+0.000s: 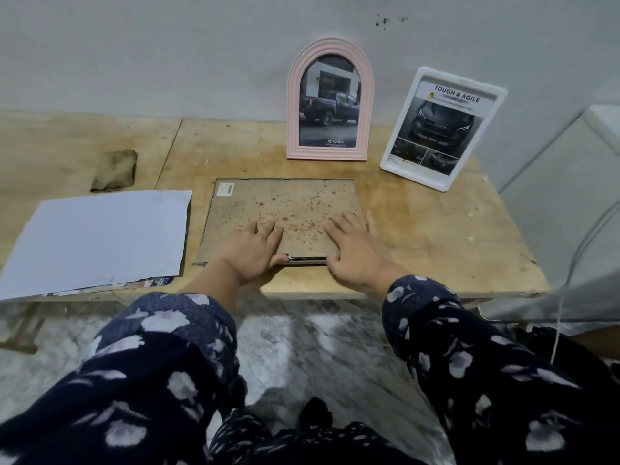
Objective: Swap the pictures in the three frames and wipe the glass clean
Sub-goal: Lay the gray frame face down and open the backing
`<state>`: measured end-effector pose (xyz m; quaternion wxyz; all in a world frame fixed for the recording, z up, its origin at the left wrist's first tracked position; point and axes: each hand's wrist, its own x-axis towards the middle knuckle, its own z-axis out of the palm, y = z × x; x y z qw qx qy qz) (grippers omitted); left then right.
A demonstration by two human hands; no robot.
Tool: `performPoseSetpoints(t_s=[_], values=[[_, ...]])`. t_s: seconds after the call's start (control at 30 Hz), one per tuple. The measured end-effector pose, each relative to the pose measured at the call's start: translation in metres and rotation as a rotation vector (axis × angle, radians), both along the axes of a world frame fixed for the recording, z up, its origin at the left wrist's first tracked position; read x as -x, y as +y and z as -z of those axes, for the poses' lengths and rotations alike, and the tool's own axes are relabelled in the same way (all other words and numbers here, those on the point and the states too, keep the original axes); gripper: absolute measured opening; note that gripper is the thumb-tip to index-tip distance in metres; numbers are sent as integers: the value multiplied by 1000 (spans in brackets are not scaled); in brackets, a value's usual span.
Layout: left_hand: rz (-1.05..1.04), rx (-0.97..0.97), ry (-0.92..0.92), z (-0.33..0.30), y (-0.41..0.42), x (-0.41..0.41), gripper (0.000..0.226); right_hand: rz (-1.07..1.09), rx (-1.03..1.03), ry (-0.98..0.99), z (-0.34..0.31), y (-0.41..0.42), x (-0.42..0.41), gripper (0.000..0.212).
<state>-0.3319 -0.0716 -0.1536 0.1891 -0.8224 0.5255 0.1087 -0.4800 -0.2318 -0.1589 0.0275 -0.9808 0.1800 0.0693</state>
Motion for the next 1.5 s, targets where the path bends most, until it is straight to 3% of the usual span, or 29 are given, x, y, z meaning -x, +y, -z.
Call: performPoseSetpoints(t_s=[0.2, 0.83, 1.5], values=[[0, 18, -32, -1, 0, 0, 74, -161, -82, -14, -2, 27, -19, 60], [-66, 104, -25, 27, 9, 7, 76, -109, -118, 123, 9, 36, -42, 69], [-187, 139, 79, 23, 5, 3, 87, -151, -72, 146, -8, 26, -58, 50]])
